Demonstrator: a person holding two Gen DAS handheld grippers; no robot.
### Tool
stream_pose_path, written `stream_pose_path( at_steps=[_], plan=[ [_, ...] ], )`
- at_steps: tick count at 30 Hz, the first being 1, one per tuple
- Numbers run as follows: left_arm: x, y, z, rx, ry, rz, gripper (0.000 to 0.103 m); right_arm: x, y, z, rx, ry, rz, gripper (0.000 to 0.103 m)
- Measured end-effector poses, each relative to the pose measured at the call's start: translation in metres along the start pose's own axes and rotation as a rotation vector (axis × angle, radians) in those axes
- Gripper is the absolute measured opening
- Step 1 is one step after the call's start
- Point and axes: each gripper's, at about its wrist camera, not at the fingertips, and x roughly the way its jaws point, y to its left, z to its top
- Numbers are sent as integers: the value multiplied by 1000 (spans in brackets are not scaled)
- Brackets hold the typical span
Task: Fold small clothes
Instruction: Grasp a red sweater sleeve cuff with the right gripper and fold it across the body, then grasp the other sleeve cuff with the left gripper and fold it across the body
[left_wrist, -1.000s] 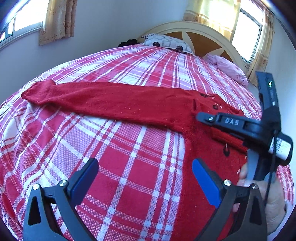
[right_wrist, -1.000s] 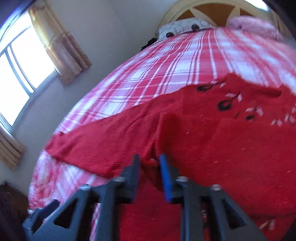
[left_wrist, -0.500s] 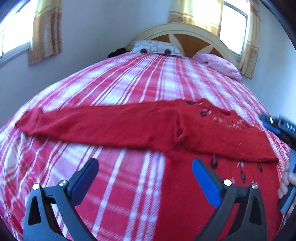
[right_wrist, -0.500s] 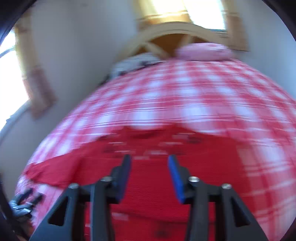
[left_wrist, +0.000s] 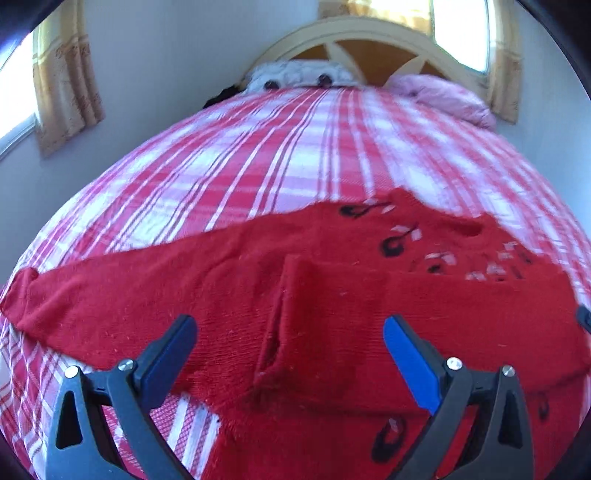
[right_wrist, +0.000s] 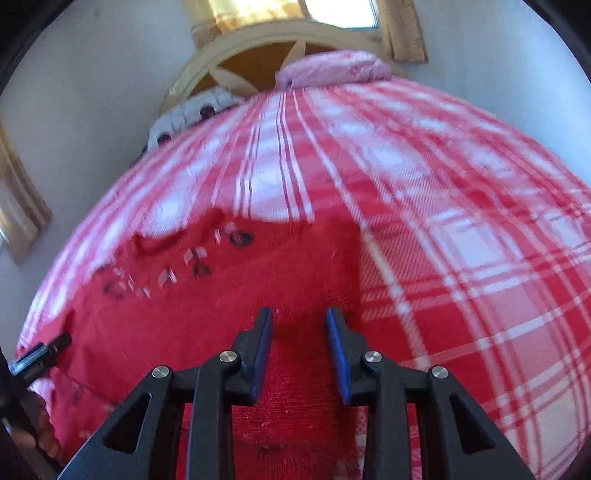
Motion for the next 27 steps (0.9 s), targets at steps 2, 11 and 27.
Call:
stream_pose_path(
  at_steps=[2,11,27],
  plan=[
    [11,3,-5,-12,36,10,103,4,-2,-4,0,4,-8,31],
    [15,12,-11,-74,82,-27,103,4,9,-8,-69,-22,-80,33],
    [-50,296,-29,-661,-119,217,102,3,4,-9,-41,-27,-33,40]
  ],
)
